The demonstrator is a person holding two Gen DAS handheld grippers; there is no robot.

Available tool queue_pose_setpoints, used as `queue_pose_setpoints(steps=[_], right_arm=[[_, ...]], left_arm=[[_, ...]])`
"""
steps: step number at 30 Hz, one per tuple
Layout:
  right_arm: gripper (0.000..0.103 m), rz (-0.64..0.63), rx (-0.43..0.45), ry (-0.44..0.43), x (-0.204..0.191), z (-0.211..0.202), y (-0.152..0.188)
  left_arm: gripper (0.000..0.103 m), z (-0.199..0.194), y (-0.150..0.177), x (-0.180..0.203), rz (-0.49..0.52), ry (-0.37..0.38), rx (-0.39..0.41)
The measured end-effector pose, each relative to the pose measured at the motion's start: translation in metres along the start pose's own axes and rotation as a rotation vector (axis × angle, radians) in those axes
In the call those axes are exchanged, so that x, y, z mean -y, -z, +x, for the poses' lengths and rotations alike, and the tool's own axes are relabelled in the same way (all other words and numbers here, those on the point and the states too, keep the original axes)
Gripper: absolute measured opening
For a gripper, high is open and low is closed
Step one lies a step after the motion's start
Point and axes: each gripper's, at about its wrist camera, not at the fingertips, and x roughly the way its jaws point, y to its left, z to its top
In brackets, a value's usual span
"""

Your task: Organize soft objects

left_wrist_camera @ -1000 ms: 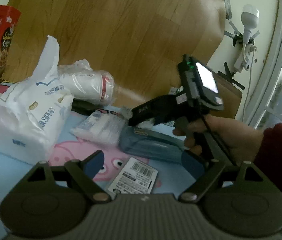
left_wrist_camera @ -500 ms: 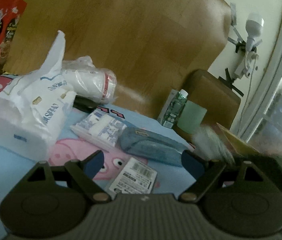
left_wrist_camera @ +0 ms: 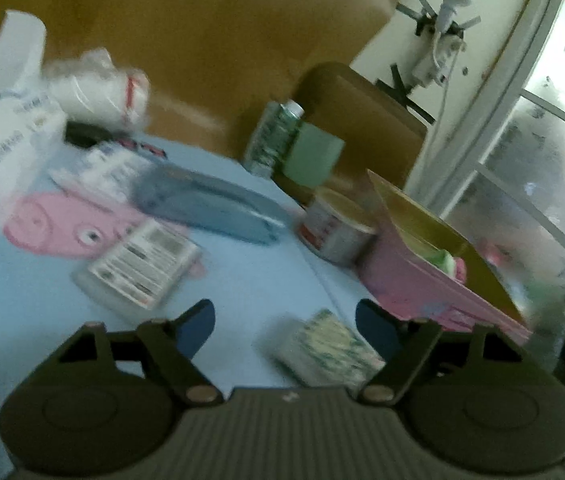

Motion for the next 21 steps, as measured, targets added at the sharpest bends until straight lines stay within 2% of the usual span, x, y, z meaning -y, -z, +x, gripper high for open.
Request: queue_pose_setpoints(steps=[3, 6, 8, 13, 17, 21], right_arm=[[0.065, 0.003, 0.01, -0.011, 0.002, -0.004, 0.005], [0.067, -0.011, 0.017, -0.01, 0.001, -0.005, 0.008], [0.071, -0.021, 0.022, -0.014, 0.0, -0.006, 0.011], [0.072, -0.026, 0.039, -0.016, 0.001, -0.008, 0.016], [0.074, -0.003, 0.047, -0.014, 0.003, -0.008, 0.016], [0.075, 0.006, 0.053, -0.009, 0.003, -0.008, 0.016]], left_arm=[[0.077, 0.003, 0.003, 0.01, -0.02, 0.036, -0.03], [0.077, 0.008, 0.006, 0.019, -0.005, 0.038, -0.054], [0.077, 0.014, 0.01, 0.025, 0.01, 0.015, -0.067], [0.078, 0.022, 0.014, 0.032, 0.04, -0.048, -0.079], [0.082, 0.02, 0.013, 0.036, 0.119, -0.146, -0.054], [0.084, 0.017, 0.014, 0.033, 0.154, -0.221, -0.037]])
